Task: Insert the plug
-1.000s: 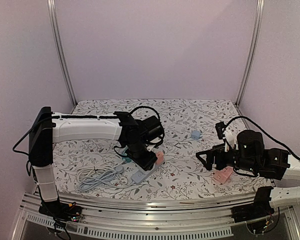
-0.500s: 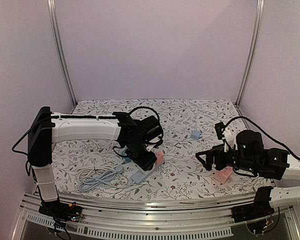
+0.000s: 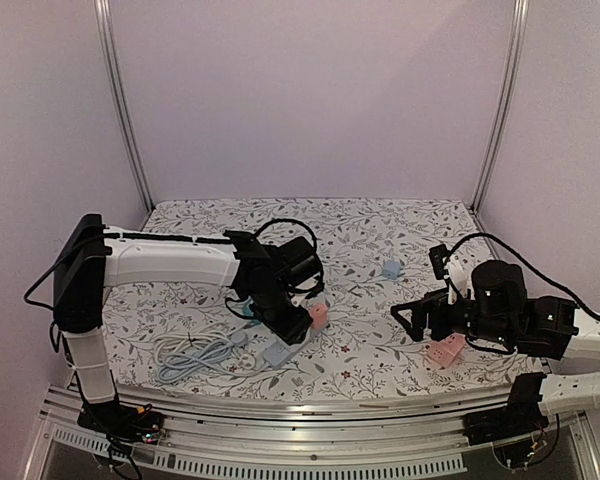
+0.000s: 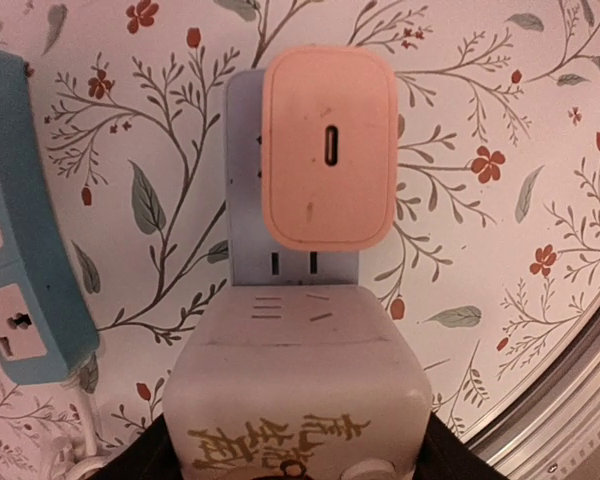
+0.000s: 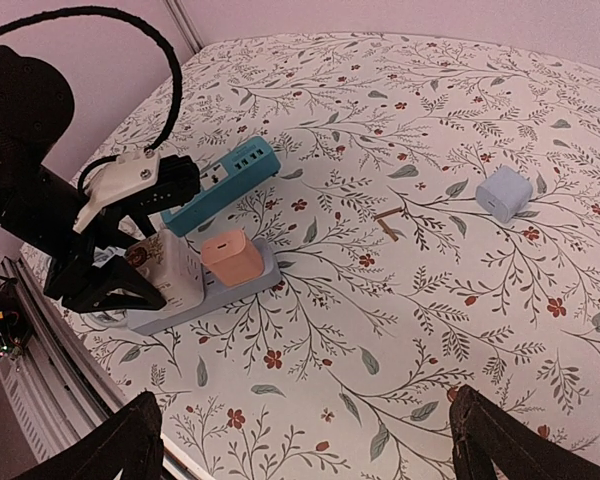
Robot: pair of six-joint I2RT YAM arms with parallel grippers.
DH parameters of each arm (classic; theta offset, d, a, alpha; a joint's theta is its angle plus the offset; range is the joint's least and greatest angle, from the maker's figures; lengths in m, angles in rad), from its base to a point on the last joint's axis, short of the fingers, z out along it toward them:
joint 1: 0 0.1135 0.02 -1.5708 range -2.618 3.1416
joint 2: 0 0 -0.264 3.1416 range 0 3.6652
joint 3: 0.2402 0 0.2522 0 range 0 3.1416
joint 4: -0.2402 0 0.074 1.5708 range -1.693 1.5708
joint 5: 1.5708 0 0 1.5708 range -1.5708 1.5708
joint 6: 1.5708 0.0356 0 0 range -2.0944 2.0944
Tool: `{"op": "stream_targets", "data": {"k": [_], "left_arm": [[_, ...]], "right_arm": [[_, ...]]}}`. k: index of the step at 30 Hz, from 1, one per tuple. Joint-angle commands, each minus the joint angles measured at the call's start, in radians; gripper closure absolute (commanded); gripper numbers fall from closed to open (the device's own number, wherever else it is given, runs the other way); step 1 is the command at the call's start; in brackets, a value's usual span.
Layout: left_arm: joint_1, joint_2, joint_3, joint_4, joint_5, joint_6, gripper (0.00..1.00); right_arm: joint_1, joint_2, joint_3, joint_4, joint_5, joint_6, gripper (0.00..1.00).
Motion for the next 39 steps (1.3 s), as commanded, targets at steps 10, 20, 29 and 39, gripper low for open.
{"op": "stream_targets", "data": {"k": [10, 20, 29, 39], "left_arm": [[0.022, 0.060, -0.080, 0.065, 0.014, 0.011, 1.00], [0.026, 0.112, -0.105, 0.129, 0.042, 0.010, 1.00], [0.026, 0.175, -0.032, 0.158, 0.025, -0.016, 1.00], [0.049, 0.261, 0.168, 0.100, -0.032, -0.010, 1.00]], "right_arm": [[-0.003, 0.011, -0.013, -0.008, 0.006, -0.003, 0.01], [-0.002, 0.031, -0.007, -0.003, 0.000, -0.004, 0.01], [-0.003, 0.045, -0.009, -0.003, -0.009, -0.003, 0.01], [-0.003, 0.033, -0.019, -0.013, -0.015, 0.005, 0.01]]}}
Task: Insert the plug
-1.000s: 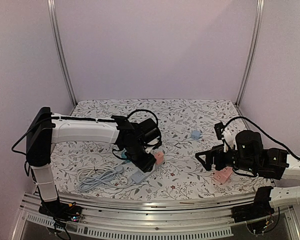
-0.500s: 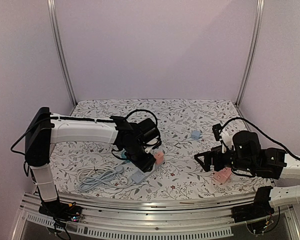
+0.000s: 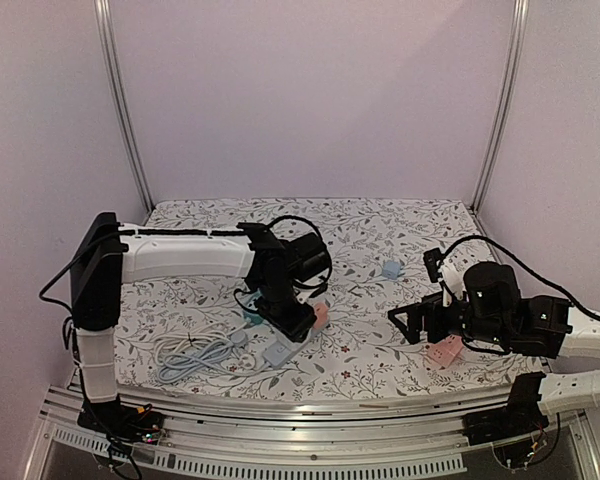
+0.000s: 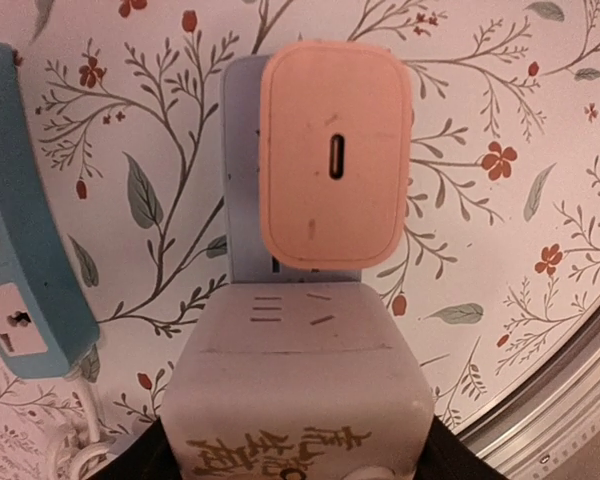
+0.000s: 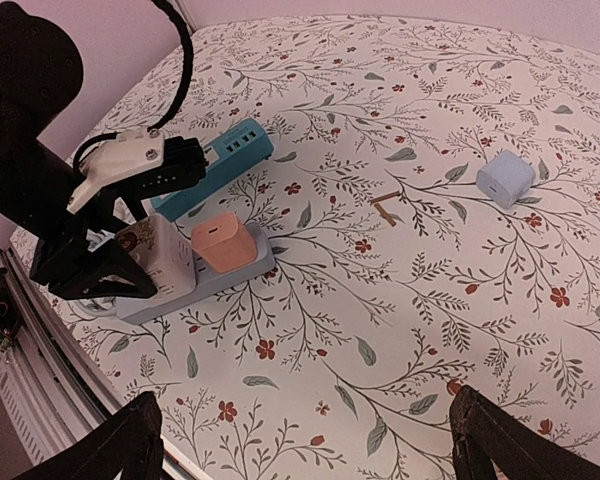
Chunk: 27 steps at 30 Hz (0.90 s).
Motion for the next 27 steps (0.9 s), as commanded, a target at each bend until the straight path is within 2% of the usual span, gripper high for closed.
{"op": "stream_targets", "data": {"k": [1, 13, 27], "left_arm": [[0.046, 0.170, 0.054, 0.226, -0.035, -0.002, 1.00], [0.084, 0.284, 0.322, 0.148, -0.062, 0.041, 1.00], [0.205, 0.471, 0.683, 0.082, -0.032, 0.056, 1.00]], "right_arm": [[-0.002, -0.013, -0.020, -0.015, -0.009, 0.005, 0.01], [-0.002, -0.018, -0.023, -0.022, -0.002, 0.008, 0.01], [-0.003, -0.008, -0.019, -0.021, 0.012, 0.005, 0.01]]}}
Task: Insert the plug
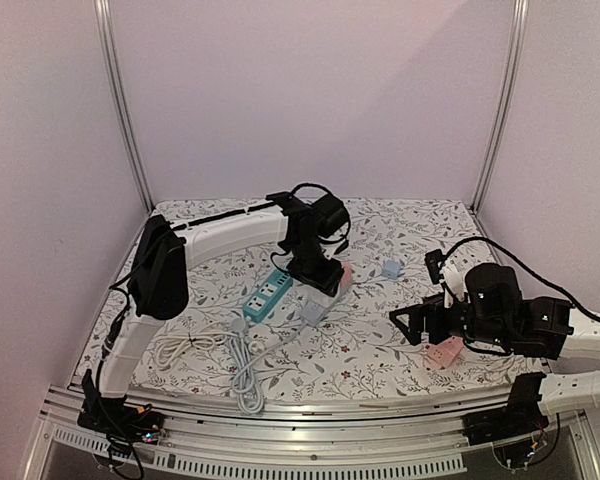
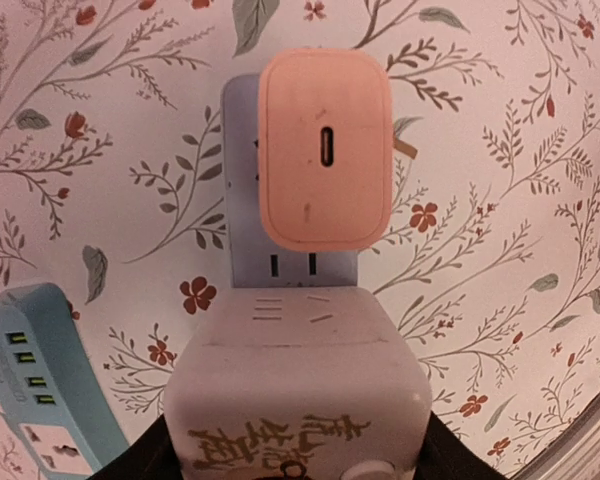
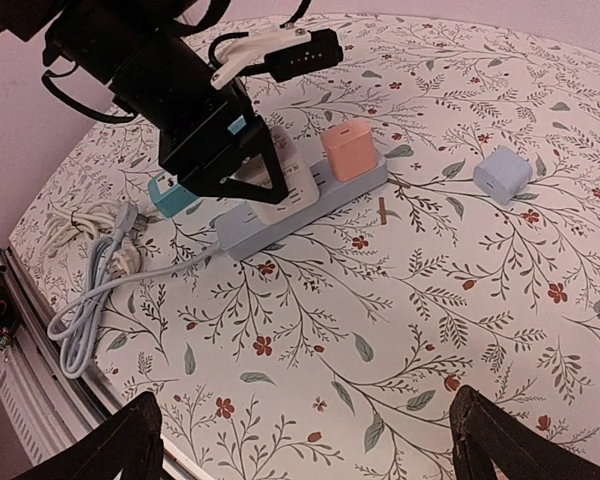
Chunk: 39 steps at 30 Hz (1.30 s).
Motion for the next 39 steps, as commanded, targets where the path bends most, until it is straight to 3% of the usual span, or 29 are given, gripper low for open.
{"op": "stream_targets", "data": {"k": [1, 8, 20, 24, 26, 28, 29, 30, 35, 39], "left_arm": [[0.093, 0.107, 0.096, 0.198, -0.068, 0.019, 1.00], [0.134, 0.200, 0.257, 0.213, -0.128, 0.028, 1.00], [0.209, 0.211, 0.269, 0.357, -0.116, -0.070, 0.97], [0.207, 0.200, 0.246, 0.367, -0.052, -0.047, 0.79], [0.204, 0.181, 0.216, 0.371, -0.045, -0.030, 0.65], [0.204, 0.150, 0.181, 0.372, -0.058, -0.018, 0.23], [0.203, 0.131, 0.163, 0.373, -0.064, -0.009, 0.07], [0.204, 0.110, 0.146, 0.374, -0.070, 0.001, 0.02], [0.204, -0.046, 0.024, 0.417, -0.122, 0.040, 0.01], [0.204, -0.216, -0.158, 0.506, -0.208, 0.085, 0.01]], "right_arm": [[-0.003, 0.006, -0.010, -0.014, 0.010, 0.003, 0.01], [-0.002, 0.014, -0.008, -0.014, 0.014, 0.001, 0.01], [-0.003, 0.021, -0.007, -0.013, 0.017, 0.000, 0.01], [-0.003, 0.024, -0.005, -0.014, 0.018, -0.001, 0.01], [-0.002, 0.026, -0.004, -0.013, 0.018, -0.001, 0.01], [-0.003, 0.030, -0.002, -0.013, 0.017, 0.000, 0.01], [-0.003, 0.032, -0.001, -0.012, 0.016, 0.000, 0.01], [-0.003, 0.036, 0.000, -0.011, 0.015, -0.001, 0.01], [-0.002, 0.056, 0.012, -0.008, 0.010, -0.003, 0.01], [-0.003, 0.080, 0.027, -0.009, 0.008, -0.002, 0.01]]}}
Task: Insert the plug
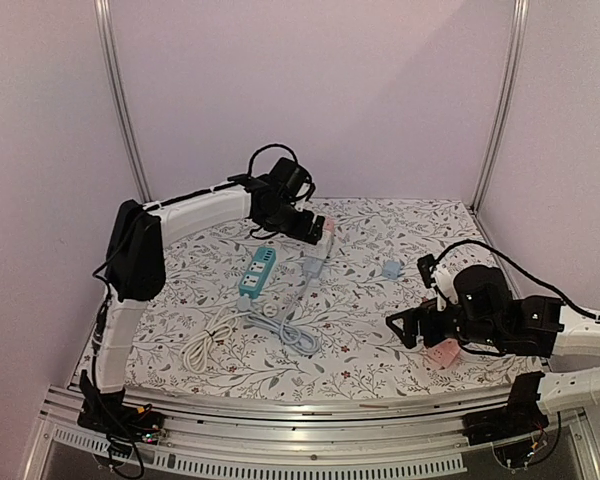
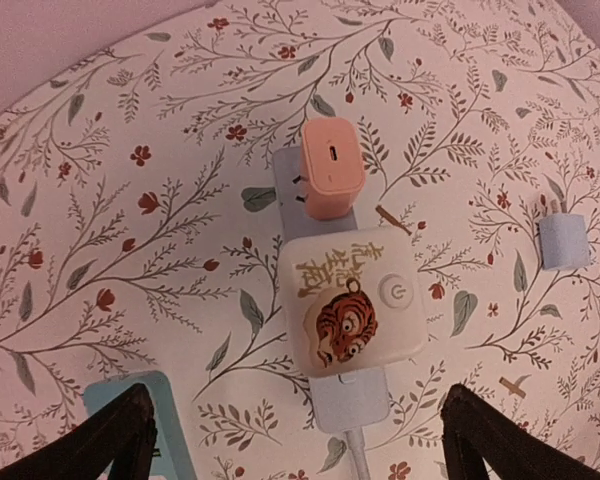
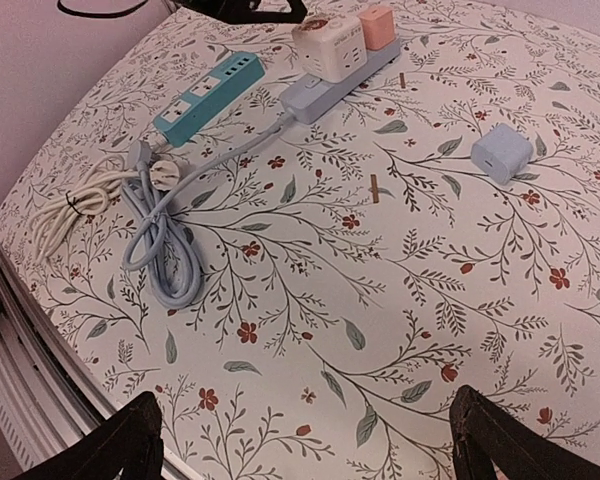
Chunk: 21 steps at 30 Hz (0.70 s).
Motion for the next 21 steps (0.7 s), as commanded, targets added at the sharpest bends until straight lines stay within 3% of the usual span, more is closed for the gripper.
{"op": "stream_targets", "data": {"k": [1, 10, 16, 21], "left_arm": [[0.005, -0.233, -0.188, 0.154, -0.122, 0.073, 0.01], [0.023, -0.406, -0.491, 0.140, -0.229, 0.120, 0.01], [0.103, -0.394, -0.638, 0.190, -0.099, 0.081, 0.06], [0.125, -0.314, -0.644, 0.191, -0.069, 0.085, 0.10]], "right_arm": [[-0.002, 0.030, 0.031, -0.008, 0.005, -0.001, 0.01], [-0.002, 0.099, 0.108, -0.072, 0.088, 0.020, 0.01], [-0.003, 0.163, 0.172, -0.152, 0.201, 0.046, 0.01], [-0.002, 0.210, 0.209, -0.177, 0.229, 0.054, 0.01]]}}
